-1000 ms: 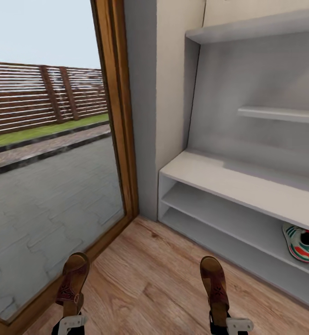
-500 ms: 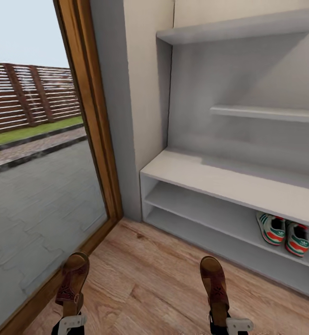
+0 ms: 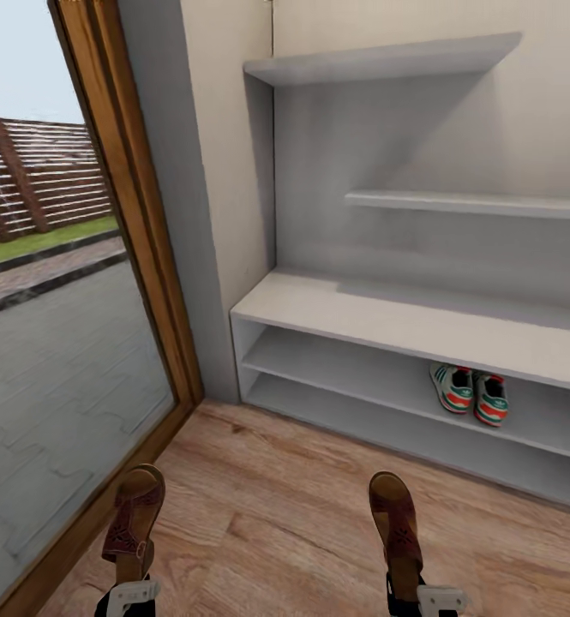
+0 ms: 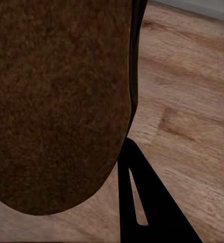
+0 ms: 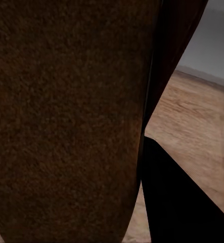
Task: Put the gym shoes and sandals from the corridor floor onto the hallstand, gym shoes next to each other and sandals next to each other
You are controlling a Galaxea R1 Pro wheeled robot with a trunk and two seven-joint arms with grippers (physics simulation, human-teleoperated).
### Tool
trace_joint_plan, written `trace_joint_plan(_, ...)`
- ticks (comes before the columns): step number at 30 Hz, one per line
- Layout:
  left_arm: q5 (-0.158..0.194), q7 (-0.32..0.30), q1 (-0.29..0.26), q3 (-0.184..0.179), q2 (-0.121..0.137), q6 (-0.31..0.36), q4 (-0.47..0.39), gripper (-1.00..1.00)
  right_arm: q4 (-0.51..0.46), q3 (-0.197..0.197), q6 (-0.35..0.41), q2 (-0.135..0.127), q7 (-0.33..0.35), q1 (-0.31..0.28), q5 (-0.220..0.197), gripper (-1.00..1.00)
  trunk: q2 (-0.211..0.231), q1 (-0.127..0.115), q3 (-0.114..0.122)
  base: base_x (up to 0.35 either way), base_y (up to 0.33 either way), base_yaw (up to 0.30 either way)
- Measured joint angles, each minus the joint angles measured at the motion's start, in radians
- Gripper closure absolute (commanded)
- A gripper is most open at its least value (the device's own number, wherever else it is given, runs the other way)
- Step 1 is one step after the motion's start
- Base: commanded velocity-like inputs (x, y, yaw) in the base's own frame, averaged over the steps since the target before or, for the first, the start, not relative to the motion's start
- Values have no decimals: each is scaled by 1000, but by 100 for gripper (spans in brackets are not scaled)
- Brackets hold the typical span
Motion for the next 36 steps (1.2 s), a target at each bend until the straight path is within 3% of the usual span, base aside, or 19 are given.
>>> trace_joint_plan(21,1,0,1,0,0,0,0,100,0,0,0,0,0,0,0,100,0,0,0,-16,12,-268)
trace_joint_plan(36,2,0,1,0,0,0,0,100,0,0,0,0,0,0,0,100,0,0,0,-180,179,-268)
